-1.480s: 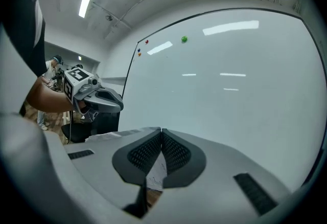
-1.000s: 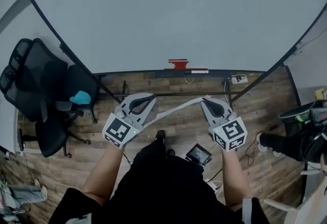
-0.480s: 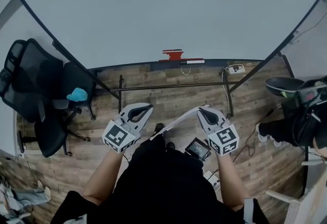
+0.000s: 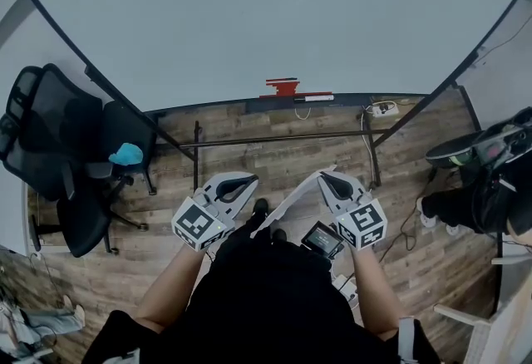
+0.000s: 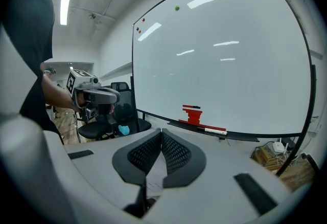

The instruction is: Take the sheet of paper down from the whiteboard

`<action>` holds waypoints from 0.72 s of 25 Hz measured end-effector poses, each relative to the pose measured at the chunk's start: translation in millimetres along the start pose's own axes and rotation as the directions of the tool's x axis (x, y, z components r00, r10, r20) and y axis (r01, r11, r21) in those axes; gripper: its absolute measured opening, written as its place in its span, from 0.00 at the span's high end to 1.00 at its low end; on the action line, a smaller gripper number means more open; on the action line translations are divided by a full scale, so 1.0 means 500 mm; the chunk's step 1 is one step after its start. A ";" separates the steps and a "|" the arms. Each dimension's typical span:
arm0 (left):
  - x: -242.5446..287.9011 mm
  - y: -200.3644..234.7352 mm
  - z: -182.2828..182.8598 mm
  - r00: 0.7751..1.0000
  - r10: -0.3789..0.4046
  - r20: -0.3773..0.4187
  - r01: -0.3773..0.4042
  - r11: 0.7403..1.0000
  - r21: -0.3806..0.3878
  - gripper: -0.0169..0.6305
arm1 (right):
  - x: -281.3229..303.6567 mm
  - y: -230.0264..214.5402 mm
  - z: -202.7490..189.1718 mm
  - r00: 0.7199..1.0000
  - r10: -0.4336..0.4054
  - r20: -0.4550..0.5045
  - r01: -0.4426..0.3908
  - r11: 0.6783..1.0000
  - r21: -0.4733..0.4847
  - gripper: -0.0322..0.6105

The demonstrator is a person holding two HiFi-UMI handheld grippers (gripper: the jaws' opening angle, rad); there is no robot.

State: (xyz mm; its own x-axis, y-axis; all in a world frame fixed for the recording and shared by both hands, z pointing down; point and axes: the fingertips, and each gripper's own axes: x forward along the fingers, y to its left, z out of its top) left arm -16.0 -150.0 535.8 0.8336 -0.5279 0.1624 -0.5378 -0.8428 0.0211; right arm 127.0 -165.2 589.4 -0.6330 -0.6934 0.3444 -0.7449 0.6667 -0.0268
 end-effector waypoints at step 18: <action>-0.037 0.009 -0.018 0.998 0.067 -0.005 -0.067 0.998 -0.018 0.96 | 0.021 0.019 0.005 0.999 0.050 0.017 -0.050 0.998 -0.023 0.92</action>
State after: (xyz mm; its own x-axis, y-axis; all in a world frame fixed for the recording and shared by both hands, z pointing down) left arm -35.0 -143.4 541.6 0.7948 -0.5829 0.1688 -0.5950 -0.8032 0.0282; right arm 113.0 -166.7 590.4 -0.6732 -0.6635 0.3265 -0.7074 0.7065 -0.0227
